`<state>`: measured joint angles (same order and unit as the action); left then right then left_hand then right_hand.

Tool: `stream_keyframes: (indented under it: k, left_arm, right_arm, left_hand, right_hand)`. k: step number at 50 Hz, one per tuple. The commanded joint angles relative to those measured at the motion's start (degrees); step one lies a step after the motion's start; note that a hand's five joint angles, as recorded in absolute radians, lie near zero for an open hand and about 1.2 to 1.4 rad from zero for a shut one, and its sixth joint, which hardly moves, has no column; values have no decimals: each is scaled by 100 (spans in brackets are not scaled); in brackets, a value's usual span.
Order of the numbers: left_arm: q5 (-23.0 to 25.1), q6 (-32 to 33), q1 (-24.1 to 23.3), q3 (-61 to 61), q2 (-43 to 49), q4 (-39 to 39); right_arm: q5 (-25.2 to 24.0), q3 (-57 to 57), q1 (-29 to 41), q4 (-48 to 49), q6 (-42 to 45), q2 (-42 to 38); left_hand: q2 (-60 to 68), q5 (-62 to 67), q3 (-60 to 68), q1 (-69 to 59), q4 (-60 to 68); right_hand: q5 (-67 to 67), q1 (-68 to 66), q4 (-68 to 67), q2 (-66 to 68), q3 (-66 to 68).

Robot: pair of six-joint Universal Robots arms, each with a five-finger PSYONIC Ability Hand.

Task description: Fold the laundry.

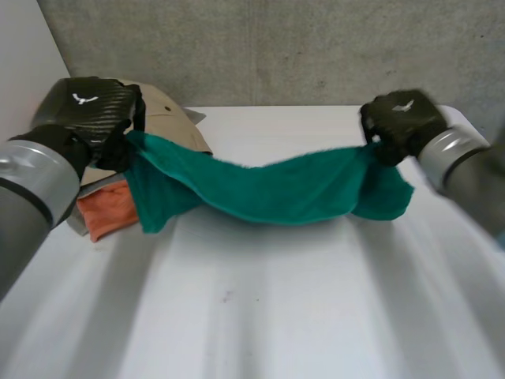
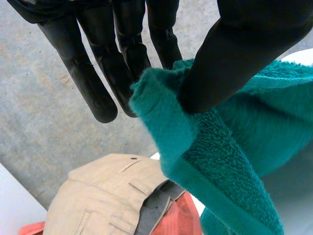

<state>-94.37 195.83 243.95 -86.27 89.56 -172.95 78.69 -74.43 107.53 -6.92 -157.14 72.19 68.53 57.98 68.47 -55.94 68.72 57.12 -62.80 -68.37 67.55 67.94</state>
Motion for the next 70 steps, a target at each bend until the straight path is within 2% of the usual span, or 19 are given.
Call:
stream_keyframes:
  k: [1, 4, 11, 15, 21, 22, 23, 24, 25, 29, 34, 37, 41, 44, 47, 52, 56, 59, 70]
  left_arm:
    - [427, -203, 320, -196, -246, 454]
    - [612, -309, 346, -372, -167, 534]
    - [534, -362, 249, -382, 1018, 174]
    - [428, -379, 135, -31, 1782, -220]
    - [182, -335, -5, 611, 2469, -609]
    - [77, -335, -40, 786, 2618, -609]
    - [24, -335, -49, 866, 2672, -591]
    - [-37, -344, -67, 928, 2716, -565]
    - [-90, -344, -76, 972, 2760, -530]
    - [-205, -379, -102, 1069, 2743, -328]
    - [-100, -362, -129, 928, 2593, -354]
    - [-38, -353, -137, 823, 2497, -398]
    - [-29, -344, -129, 718, 2391, -433]
    - [-20, -344, -111, 647, 2338, -494]
    - [-12, -344, -76, 594, 2303, -547]
    - [-3, -353, -23, 533, 2277, -556]
    - [-3, -344, -23, 463, 2268, -565]
    - [-3, -344, -14, 419, 2259, -574]
    - [6, -379, 82, 357, 2241, -635]
  right_arm:
    - [-636, 1017, -488, -2487, 798, 226]
    - [-715, 1255, -505, -3060, 1352, -134]
    - [-513, 1826, -435, -2991, 2047, -1575]
    - [-242, 2475, -242, -1940, 1934, -2645]
    - [84, 2530, -119, -13, 1880, -3448]
    - [137, 2469, -93, 424, 1933, -3501]
    - [181, 2416, -92, 603, 1942, -3484]
    - [242, 2337, -101, 761, 1933, -3449]
    - [295, 2241, -101, 867, 1907, -3388]
    - [357, 1504, -224, 1236, 1364, -2573]
    - [190, 756, -400, 1141, 528, -1446]
    - [181, 343, -461, 634, 63, -954]
    - [146, -71, -462, -299, -106, -575]
    - [146, -421, -383, -1001, 235, -338]
    - [138, -800, -347, -1206, 823, -180]
    - [-107, -1765, -338, -629, 2631, 181]
    - [-310, -2197, -391, 188, 3407, 147]
    - [-320, -2304, -409, 577, 3567, -11]
    - [-442, -2331, -418, 1614, 3542, -855]
  left_hand:
    - [1147, 1202, 1153, -2406, 1128]
    - [1147, 1202, 1153, -2406, 1128]
    - [1147, 1202, 1153, -2406, 1128]
    - [1147, 1202, 1153, -2406, 1128]
    - [1147, 1202, 1153, -2406, 1128]
    - [1147, 1202, 1153, -2406, 1128]
    - [1147, 1202, 1153, -2406, 1128]
    - [1147, 1202, 1153, -2406, 1128]
    - [1147, 1202, 1153, -2406, 1128]
    - [1147, 1202, 1153, -2406, 1128]
    - [1147, 1202, 1153, -2406, 1128]
    - [1147, 1202, 1153, -2406, 1128]
    - [1147, 1202, 1153, -2406, 1128]
    - [1147, 1202, 1153, -2406, 1128]
    - [1147, 1202, 1153, -2406, 1128]
    - [1147, 1202, 1153, -2406, 1128]
    - [1147, 1202, 1153, -2406, 1128]
    - [1147, 1202, 1153, -2406, 1128]
    - [1147, 1202, 1153, -2406, 1128]
  right_hand:
    - [1288, -1720, -1163, 1245, 1206]
    - [1288, -1720, -1163, 1245, 1206]
    - [1288, -1720, -1163, 1245, 1206]
    - [1288, -1720, -1163, 1245, 1206]
    - [1288, -1720, -1163, 1245, 1206]
    - [-2078, 1646, 2203, -2121, -2160]
    - [-3860, 3428, 3985, -3903, -3942]
    - [-5194, 4762, 5319, -5236, -5276]
    - [-5712, 5280, 5837, -5755, -5794]
    - [-5712, 5280, 5837, -5755, -5794]
    - [-5712, 5280, 5837, -5755, -5794]
    - [-5712, 5280, 5837, -5755, -5794]
    - [-5712, 5280, 5837, -5755, -5794]
    - [-5445, 5013, 5570, -5487, -5527]
    - [-5393, 4961, 5518, -5435, -5475]
    - [-4956, 4524, 5081, -4999, -5038]
    - [-4604, 4172, 4729, -4647, -4686]
    - [-4400, 3968, 4525, -4443, -4482]
    - [-2063, 1630, 2188, -2105, -2145]
